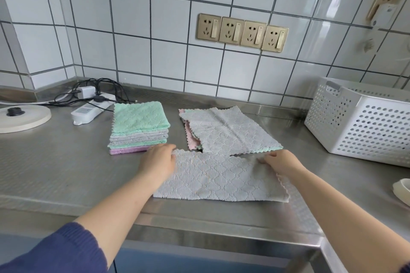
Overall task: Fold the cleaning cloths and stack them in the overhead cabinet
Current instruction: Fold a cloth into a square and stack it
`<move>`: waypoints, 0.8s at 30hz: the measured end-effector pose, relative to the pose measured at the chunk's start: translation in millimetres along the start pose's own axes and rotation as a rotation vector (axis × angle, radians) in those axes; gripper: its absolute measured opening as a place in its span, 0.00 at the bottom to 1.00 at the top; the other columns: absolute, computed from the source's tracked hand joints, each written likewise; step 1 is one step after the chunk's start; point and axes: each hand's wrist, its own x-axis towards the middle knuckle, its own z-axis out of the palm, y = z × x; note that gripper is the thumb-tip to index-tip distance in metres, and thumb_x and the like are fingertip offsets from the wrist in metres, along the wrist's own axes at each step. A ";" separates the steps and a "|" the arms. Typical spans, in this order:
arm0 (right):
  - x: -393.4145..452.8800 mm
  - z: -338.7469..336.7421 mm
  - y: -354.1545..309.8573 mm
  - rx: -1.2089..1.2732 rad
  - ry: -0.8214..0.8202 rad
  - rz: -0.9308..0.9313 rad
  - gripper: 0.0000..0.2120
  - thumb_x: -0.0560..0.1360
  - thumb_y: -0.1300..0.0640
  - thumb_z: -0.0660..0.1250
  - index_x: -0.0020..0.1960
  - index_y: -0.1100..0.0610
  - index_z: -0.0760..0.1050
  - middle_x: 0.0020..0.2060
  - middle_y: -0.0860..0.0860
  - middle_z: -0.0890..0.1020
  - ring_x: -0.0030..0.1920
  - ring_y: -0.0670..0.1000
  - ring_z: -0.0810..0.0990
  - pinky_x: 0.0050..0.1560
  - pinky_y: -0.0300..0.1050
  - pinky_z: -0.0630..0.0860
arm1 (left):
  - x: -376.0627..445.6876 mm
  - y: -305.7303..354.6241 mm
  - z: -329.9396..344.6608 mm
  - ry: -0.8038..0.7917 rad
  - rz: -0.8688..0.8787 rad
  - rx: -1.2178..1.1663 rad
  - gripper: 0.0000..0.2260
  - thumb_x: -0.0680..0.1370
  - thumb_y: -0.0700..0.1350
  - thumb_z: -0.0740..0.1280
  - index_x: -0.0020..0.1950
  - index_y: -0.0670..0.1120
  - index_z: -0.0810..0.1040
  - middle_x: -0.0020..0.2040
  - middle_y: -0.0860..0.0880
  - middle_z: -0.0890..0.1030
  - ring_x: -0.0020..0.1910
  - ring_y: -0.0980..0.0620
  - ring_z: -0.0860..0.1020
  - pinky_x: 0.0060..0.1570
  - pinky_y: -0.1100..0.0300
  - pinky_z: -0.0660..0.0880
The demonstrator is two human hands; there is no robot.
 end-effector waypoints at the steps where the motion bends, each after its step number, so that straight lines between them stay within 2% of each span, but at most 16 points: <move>1: -0.2 -2.5 -0.9 0.063 -0.031 0.037 0.13 0.73 0.52 0.68 0.35 0.60 0.74 0.28 0.51 0.72 0.28 0.49 0.68 0.29 0.40 0.63 | 1.0 -3.3 -0.6 0.020 -0.014 0.000 0.16 0.77 0.43 0.61 0.65 0.48 0.74 0.62 0.47 0.78 0.62 0.45 0.73 0.61 0.52 0.70; 4: -0.4 -4.9 -3.8 0.094 -0.102 0.065 0.16 0.71 0.52 0.70 0.31 0.57 0.67 0.26 0.51 0.69 0.26 0.50 0.67 0.28 0.38 0.64 | 2.7 -4.9 -2.9 0.078 -0.009 0.014 0.13 0.77 0.44 0.62 0.59 0.51 0.78 0.56 0.50 0.80 0.57 0.47 0.75 0.55 0.54 0.73; 9: 0.8 -4.7 -5.7 0.088 -0.161 0.033 0.10 0.72 0.50 0.71 0.38 0.57 0.78 0.30 0.51 0.75 0.28 0.49 0.71 0.29 0.38 0.67 | 4.9 -7.0 -4.3 0.091 0.022 0.042 0.12 0.78 0.42 0.60 0.57 0.52 0.79 0.56 0.51 0.79 0.57 0.48 0.76 0.53 0.54 0.73; 11: -0.6 -4.5 -7.8 0.089 -0.114 -0.005 0.09 0.73 0.51 0.69 0.44 0.57 0.82 0.33 0.52 0.78 0.30 0.49 0.72 0.29 0.39 0.67 | 5.0 -10.9 -5.1 0.102 0.026 0.039 0.13 0.78 0.41 0.60 0.57 0.52 0.79 0.56 0.51 0.79 0.56 0.48 0.76 0.52 0.54 0.73; 14: 2.9 -2.5 -3.8 0.309 -0.021 0.002 0.08 0.74 0.53 0.66 0.45 0.56 0.81 0.32 0.54 0.75 0.28 0.50 0.69 0.28 0.38 0.65 | 4.8 -15.1 -5.7 0.104 0.023 0.031 0.13 0.78 0.40 0.60 0.57 0.52 0.79 0.55 0.50 0.79 0.55 0.48 0.76 0.51 0.54 0.73; 16: 4.9 -1.1 0.3 0.546 -0.087 0.055 0.06 0.75 0.56 0.66 0.45 0.57 0.79 0.36 0.56 0.70 0.29 0.50 0.66 0.32 0.41 0.63 | 4.2 -15.8 -5.2 0.106 0.028 0.026 0.12 0.78 0.40 0.60 0.57 0.51 0.79 0.54 0.50 0.79 0.55 0.47 0.76 0.50 0.54 0.73; 18: 4.7 -2.4 1.7 0.708 -0.205 0.127 0.05 0.75 0.58 0.66 0.47 0.60 0.77 0.39 0.56 0.71 0.32 0.50 0.68 0.33 0.43 0.64 | 3.7 -15.5 -4.6 0.110 0.030 0.028 0.12 0.78 0.40 0.60 0.57 0.51 0.79 0.54 0.50 0.78 0.55 0.47 0.76 0.50 0.54 0.73; 22: 2.7 -9.3 -4.1 0.775 -0.348 0.189 0.08 0.76 0.58 0.66 0.50 0.63 0.78 0.41 0.56 0.79 0.39 0.54 0.76 0.43 0.45 0.72 | 3.2 -15.3 -3.6 0.116 0.029 0.033 0.12 0.78 0.40 0.60 0.57 0.52 0.78 0.54 0.50 0.78 0.55 0.48 0.76 0.50 0.54 0.72; 24: 2.3 -11.1 -5.7 0.725 -0.370 0.182 0.08 0.76 0.57 0.67 0.48 0.62 0.80 0.38 0.55 0.80 0.38 0.52 0.77 0.43 0.43 0.73 | 3.4 -15.1 -3.6 0.118 0.030 0.030 0.12 0.78 0.40 0.60 0.57 0.52 0.78 0.54 0.50 0.78 0.55 0.48 0.76 0.50 0.54 0.72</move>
